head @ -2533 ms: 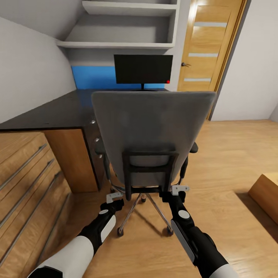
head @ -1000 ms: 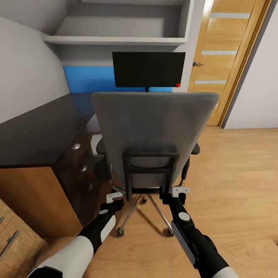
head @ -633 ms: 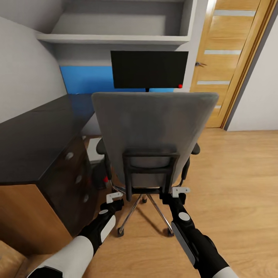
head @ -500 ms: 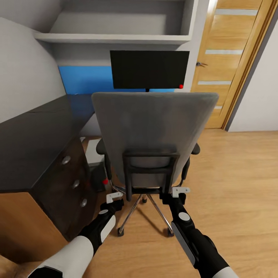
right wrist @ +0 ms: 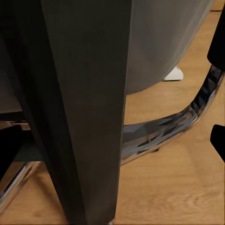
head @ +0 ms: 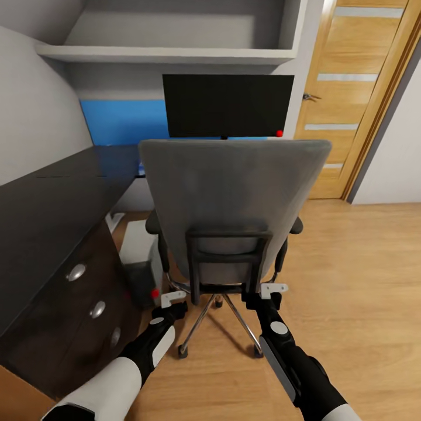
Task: In the bedroom, organize the workspace by keeping the computer under the desk, ensuring the monitor is on the desk, placing the keyboard on the desk next to the monitor, placing the mouse on the desk next to the keyboard, moving the folder from the swivel chair onto the desk next to the mouse, stacking the notebook on top of the folder with the pen on top of the notebook, and positioning the swivel chair next to the desk.
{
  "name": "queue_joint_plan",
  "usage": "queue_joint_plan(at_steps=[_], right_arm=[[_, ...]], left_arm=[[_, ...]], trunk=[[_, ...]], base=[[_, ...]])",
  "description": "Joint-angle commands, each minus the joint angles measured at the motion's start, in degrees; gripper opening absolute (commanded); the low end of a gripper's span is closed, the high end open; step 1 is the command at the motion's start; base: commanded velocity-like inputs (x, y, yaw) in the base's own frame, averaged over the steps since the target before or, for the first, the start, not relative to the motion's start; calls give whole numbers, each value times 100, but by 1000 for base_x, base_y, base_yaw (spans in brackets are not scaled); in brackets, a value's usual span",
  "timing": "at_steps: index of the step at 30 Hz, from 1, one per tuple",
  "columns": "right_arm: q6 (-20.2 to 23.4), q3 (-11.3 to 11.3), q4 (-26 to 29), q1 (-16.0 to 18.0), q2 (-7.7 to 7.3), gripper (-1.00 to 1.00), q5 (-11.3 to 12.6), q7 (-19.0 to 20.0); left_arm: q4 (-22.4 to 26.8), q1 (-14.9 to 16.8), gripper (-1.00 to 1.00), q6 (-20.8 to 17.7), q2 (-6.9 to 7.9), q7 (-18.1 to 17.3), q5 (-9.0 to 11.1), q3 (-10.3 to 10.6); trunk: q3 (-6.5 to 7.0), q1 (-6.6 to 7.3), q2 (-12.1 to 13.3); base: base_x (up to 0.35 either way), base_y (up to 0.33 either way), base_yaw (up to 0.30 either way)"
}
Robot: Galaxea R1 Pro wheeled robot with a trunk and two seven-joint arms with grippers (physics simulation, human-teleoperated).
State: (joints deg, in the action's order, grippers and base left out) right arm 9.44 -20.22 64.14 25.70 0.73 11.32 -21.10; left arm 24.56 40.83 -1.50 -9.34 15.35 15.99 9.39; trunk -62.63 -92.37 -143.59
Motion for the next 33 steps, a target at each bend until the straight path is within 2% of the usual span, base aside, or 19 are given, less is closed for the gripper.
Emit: queue_joint_plan(at_steps=[1, 33], right_arm=[[23, -16, 10, 3, -3, 100, 19, -35], [23, -13, 2, 4, -3, 100, 19, -35]], left_arm=[[14, 4, 100, -15, 5, 38, 32, 52], [-39, 4, 100, -8, 11, 36, 35, 49]], trunk=[[-4, -2, -2], [-4, -2, -2]], base=[[330, 0, 0], [330, 0, 0]])
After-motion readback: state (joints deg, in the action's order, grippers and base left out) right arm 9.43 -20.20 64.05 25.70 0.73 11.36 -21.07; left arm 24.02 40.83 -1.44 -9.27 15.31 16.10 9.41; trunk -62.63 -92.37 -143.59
